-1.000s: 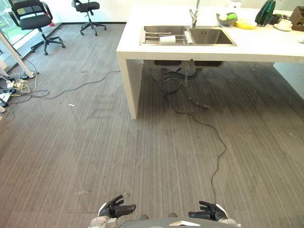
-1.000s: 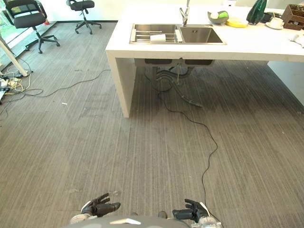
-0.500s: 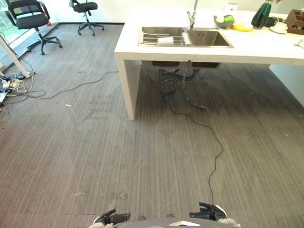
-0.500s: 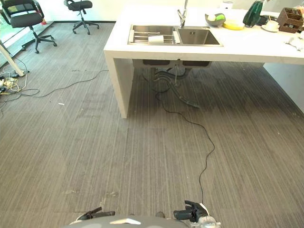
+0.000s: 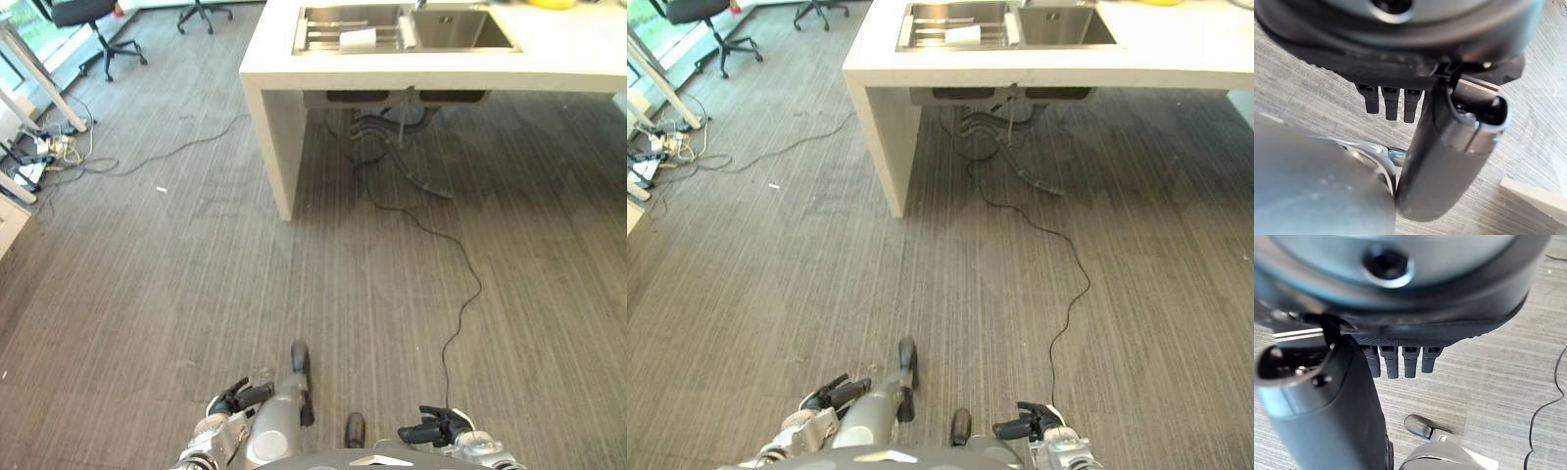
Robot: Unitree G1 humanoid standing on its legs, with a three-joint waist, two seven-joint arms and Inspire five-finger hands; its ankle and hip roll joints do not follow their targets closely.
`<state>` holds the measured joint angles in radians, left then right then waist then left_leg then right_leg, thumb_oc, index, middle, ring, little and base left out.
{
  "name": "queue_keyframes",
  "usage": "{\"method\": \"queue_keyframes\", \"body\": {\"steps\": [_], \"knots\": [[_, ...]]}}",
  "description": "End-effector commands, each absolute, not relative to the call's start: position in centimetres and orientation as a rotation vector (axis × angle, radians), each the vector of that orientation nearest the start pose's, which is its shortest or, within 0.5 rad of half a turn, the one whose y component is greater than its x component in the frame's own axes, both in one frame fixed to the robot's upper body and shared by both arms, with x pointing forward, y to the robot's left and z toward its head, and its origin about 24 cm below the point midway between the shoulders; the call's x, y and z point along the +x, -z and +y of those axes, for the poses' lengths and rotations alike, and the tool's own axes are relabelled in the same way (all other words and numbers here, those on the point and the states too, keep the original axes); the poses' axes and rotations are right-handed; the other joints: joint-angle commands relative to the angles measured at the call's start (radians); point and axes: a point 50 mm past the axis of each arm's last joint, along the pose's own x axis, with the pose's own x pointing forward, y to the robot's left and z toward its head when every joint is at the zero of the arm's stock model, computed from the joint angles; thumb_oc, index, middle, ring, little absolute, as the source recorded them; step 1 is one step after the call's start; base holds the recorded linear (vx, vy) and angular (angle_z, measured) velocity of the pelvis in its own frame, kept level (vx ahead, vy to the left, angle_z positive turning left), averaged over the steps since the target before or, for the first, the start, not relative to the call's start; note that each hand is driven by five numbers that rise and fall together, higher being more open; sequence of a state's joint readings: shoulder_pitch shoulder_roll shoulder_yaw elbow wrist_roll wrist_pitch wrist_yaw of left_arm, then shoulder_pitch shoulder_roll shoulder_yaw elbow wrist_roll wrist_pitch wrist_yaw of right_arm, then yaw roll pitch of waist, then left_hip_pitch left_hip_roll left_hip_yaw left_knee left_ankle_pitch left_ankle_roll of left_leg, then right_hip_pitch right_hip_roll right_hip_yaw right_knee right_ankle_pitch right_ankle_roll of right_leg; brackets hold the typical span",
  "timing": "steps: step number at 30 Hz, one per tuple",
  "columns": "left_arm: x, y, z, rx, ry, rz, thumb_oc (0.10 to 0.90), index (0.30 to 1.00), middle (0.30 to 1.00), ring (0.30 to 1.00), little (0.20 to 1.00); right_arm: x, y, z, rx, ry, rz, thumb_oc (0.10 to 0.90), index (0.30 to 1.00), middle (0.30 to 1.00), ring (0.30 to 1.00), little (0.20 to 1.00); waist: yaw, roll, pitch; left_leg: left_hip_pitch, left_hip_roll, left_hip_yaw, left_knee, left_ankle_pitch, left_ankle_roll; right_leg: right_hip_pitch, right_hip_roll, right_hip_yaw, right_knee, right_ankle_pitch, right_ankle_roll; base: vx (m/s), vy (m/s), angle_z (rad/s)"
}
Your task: Place the dishes in the dishwasher.
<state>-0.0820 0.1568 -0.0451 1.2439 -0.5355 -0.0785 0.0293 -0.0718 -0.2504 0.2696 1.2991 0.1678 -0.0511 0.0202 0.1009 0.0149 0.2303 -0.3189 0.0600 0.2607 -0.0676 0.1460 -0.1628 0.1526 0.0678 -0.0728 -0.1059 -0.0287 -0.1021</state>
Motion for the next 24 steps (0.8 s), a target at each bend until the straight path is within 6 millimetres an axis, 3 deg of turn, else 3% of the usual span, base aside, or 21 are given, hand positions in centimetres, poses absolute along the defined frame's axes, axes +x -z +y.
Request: {"method": "queue_keyframes", "body": {"steps": [1, 2, 3, 5, 6, 7, 8, 9, 10, 11, 12, 14, 15, 16, 17, 18, 19, 20, 22, 23, 24], "knots": [[6.3, 17.4, 19.7, -0.192, -0.336, 1.249, 0.800, 0.900, 0.900, 0.900, 0.900, 8.6, 16.1, -24.0, -0.263, 0.024, 1.220, 0.800, 0.900, 0.900, 0.900, 0.900, 0.062, -0.014, -0.068, -0.038, -0.011, 0.007, -0.001, 0.097, 0.066, 0.150, -0.010, 0.095, 0.019, -0.130, 0.158, 0.53, 0.082, 0.07], [5.5, 17.4, 20.2, -0.184, -0.347, 1.266, 0.800, 0.900, 0.900, 0.900, 0.900, 8.3, 16.2, -23.7, -0.257, 0.015, 1.233, 0.800, 0.900, 0.900, 0.900, 0.900, 0.066, -0.018, -0.088, -0.005, -0.014, 0.014, -0.017, 0.078, 0.093, 0.168, -0.005, 0.111, 0.019, -0.139, 0.153, 0.58, 0.096, -0.23], [5.2, 17.4, 20.7, -0.184, -0.372, 1.270, 0.800, 0.900, 0.900, 0.900, 0.900, 8.0, 16.4, -23.5, -0.242, 0.021, 1.241, 0.800, 0.900, 0.900, 0.900, 0.900, 0.065, -0.022, -0.099, 0.015, -0.025, 0.023, -0.020, 0.110, 0.100, 0.187, -0.005, 0.103, 0.019, -0.126, 0.154, 0.46, 0.068, -0.64], [5.7, 17.1, 21.6, -0.158, -0.381, 1.240, 0.800, 0.900, 0.900, 0.900, 0.900, 7.8, 16.6, -22.7, -0.219, 0.010, 1.246, 0.800, 0.900, 0.900, 0.900, 0.900, 0.065, -0.051, -0.124, 0.055, -0.057, 0.015, -0.020, 0.107, 0.123, 0.185, -0.017, 0.097, 0.091, -0.117, 0.167, 0.47, 0.086, -0.92], [7.4, 16.6, 22.4, -0.120, -0.379, 1.173, 0.800, 0.900, 0.900, 0.900, 0.900, 7.7, 16.8, -21.8, -0.207, -0.025, 1.248, 0.800, 0.900, 0.900, 0.900, 0.900, 0.062, -0.077, -0.142, 0.097, -0.081, 0.015, -0.020, 0.065, 0.146, 0.129, -0.020, 0.102, 0.251, -0.015, 0.232, 0.45, 0.144, -0.46], [9.2, 16.1, 22.6, -0.100, -0.370, 1.113, 0.800, 0.900, 0.900, 0.900, 0.900, 8.0, 16.8, -21.4, -0.209, -0.037, 1.239, 0.800, 0.900, 0.900, 0.900, 0.900, 0.045, -0.082, -0.142, 0.124, -0.090, 0.013, -0.020, 0.044, 0.151, 0.098, -0.022, 0.098, 0.333, 0.029, 0.272, 0.31, 0.108, -0.18], [9.2, 16.1, 22.5, -0.101, -0.370, 1.113, 0.800, 0.900, 0.900, 0.900, 0.900, 8.0, 16.8, -21.4, -0.210, -0.037, 1.239, 0.800, 0.900, 0.900, 0.900, 0.900, 0.049, -0.077, -0.145, 0.120, -0.083, 0.015, -0.020, 0.046, 0.150, 0.095, -0.016, 0.103, 0.331, 0.036, 0.270, 0.22, 0.076, -0.09], [12.7, 15.1, 21.6, -0.078, -0.341, 0.989, 0.800, 0.900, 0.900, 0.900, 0.900, 8.2, 16.8, -20.8, -0.209, -0.049, 1.231, 0.800, 0.900, 0.900, 0.900, 0.900, 0.035, -0.083, -0.148, 0.148, -0.081, 0.013, -0.020, 0.023, 0.156, 0.062, -0.013, 0.096, 0.437, 0.107, 0.317, 0.35, 0.056, -0.10], [17.4, 12.6, 21.3, -0.035, -0.317, 0.802, 0.800, 0.900, 0.900, 0.900, 0.900, 9.2, 16.7, -20.3, -0.187, -0.026, 1.194, 0.800, 0.900, 0.900, 0.900, 0.900, 0.006, -0.068, -0.134, 0.221, -0.063, -0.009, -0.020, -0.026, 0.163, -0.046, -0.015, 0.031, 0.664, 0.193, 0.364, 0.35, 0.058, 0.20], [17.4, 12.6, 21.3, -0.036, -0.317, 0.802, 0.800, 0.900, 0.900, 0.900, 0.900, 9.2, 16.7, -20.3, -0.187, -0.025, 1.194, 0.800, 0.900, 0.900, 0.900, 0.900, 0.008, -0.063, -0.137, 0.217, -0.057, -0.008, -0.020, -0.024, 0.162, -0.049, -0.009, 0.033, 0.660, 0.200, 0.364, 0.37, 0.047, 0.49], [20.8, 9.7, 21.7, -0.045, -0.361, 0.609, 0.800, 0.900, 0.900, 0.900, 0.900, 9.8, 16.5, -20.2, -0.163, 0.011, 1.159, 0.800, 0.900, 0.900, 0.900, 0.900, -0.008, -0.049, -0.115, 0.257, -0.040, -0.018, -0.020, -0.045, 0.165, -0.113, -0.004, -0.019, 0.791, 0.221, 0.364, 0.21, 0.062, 0.88], [23.3, 6.1, 22.6, -0.100, -0.440, 0.402, 0.800, 0.900, 0.900, 0.900, 0.900, 10.6, 16.1, -20.4, -0.145, 0.040, 1.117, 0.800, 0.900, 0.900, 0.900, 0.900, -0.032, -0.019, -0.090, 0.304, -0.020, -0.044, -0.020, -0.062, 0.175, -0.221, -0.003, -0.054, 0.947, 0.200, 0.364, 0.39, 0.128, 0.70], [26.1, 0.8, 23.8, -0.073, -0.499, 0.138, 0.800, 0.900, 0.900, 0.900, 0.900, 10.7, 16.0, -20.2, -0.146, 0.042, 1.088, 0.800, 0.900, 0.900, 0.900, 0.900, -0.055, -0.017, -0.076, 0.340, -0.026, -0.085, -0.020, -0.089, 0.178, -0.333, -0.031, -0.055, 0.948, 0.164, 0.352, 0.36, 0.105, 0.17], [26.1, 0.8, 23.8, -0.072, -0.500, 0.139, 0.800, 0.900, 0.900, 0.900, 0.900, 10.7, 16.0, -20.2, -0.147, 0.041, 1.088, 0.800, 0.900, 0.900, 0.900, 0.900, -0.055, -0.013, -0.078, 0.337, -0.021, -0.086, -0.020, -0.087, 0.177, -0.334, -0.026, -0.057, 0.942, 0.169, 0.351, 0.57, 0.061, 0.13], [27.7, -3.3, 24.3, -0.055, -0.546, -0.062, 0.800, 0.900, 0.900, 0.900, 0.900, 10.4, 16.1, -19.7, -0.152, 0.024, 1.079, 0.800, 0.900, 0.900, 0.900, 0.900, -0.079, -0.020, -0.077, 0.384, -0.039, -0.105, -0.020, -0.111, 0.170, -0.393, -0.073, -0.060, 0.785, 0.144, 0.312, 0.32, 0.002, 0.14], [27.7, -3.3, 24.3, -0.054, -0.548, -0.062, 0.800, 0.900, 0.900, 0.900, 0.900, 10.4, 16.1, -19.7, -0.152, 0.023, 1.080, 0.800, 0.900, 0.900, 0.900, 0.900, -0.085, -0.021, -0.074, 0.389, -0.041, -0.110, -0.020, -0.114, 0.170, -0.386, -0.076, -0.064, 0.786, 0.139, 0.312, 0.72, -0.090, 0.23], [28.7, -9.0, 24.2, -0.019, -0.566, -0.317, 0.800, 0.900, 0.900, 0.900, 0.900, 9.6, 16.2, -19.8, -0.137, 0.042, 1.092, 0.800, 0.900, 0.900, 0.900, 0.900, -0.114, -0.044, -0.080, 0.437, -0.073, -0.126, -0.020, -0.166, 0.156, -0.396, -0.146, -0.053, 0.491, 0.116, 0.284, 0.56, -0.141, 0.30], [28.7, -11.4, 23.9, 0.040, -0.558, -0.420, 0.800, 0.900, 0.900, 0.900, 0.900, 8.9, 16.4, -19.5, -0.138, 0.034, 1.114, 0.800, 0.900, 0.900, 0.900, 0.900, -0.124, -0.052, -0.093, 0.447, -0.078, -0.140, -0.020, -0.175, 0.146, -0.386, -0.155, -0.027, 0.407, 0.124, 0.281, 0.70, -0.198, 0.33], [28.5, -14.0, 23.0, 0.107, -0.566, -0.563, 0.800, 0.900, 0.900, 0.900, 0.900, 7.7, 16.8, -19.4, -0.148, 0.027, 1.155, 0.800, 0.900, 0.900, 0.900, 0.900, -0.154, -0.065, -0.108, 0.471, -0.077, -0.177, -0.020, -0.207, 0.129, -0.343, -0.154, 0.078, 0.228, 0.147, 0.292, 0.43, -0.140, 0.57], [28.4, -14.9, 22.7, 0.157, -0.565, -0.606, 0.800, 0.900, 0.900, 0.900, 0.900, 7.1, 16.9, -19.5, -0.160, 0.019, 1.181, 0.800, 0.900, 0.900, 0.900, 0.900, -0.164, -0.068, -0.118, 0.480, -0.072, -0.189, -0.020, -0.218, 0.125, -0.338, -0.153, 0.125, 0.219, 0.152, 0.302, 0.36, -0.130, 0.77], [28.0, -16.4, 22.1, 0.186, -0.552, -0.693, 0.800, 0.900, 0.900, 0.900, 0.900, 6.2, 17.1, -19.1, -0.154, 0.015, 1.209, 0.800, 0.900, 0.900, 0.900, 0.900, -0.155, -0.074, -0.138, 0.486, -0.071, -0.197, -0.020, -0.226, 0.123, -0.306, -0.157, 0.127, 0.203, 0.133, 0.295, 0.22, -0.097, 0.82]]}}
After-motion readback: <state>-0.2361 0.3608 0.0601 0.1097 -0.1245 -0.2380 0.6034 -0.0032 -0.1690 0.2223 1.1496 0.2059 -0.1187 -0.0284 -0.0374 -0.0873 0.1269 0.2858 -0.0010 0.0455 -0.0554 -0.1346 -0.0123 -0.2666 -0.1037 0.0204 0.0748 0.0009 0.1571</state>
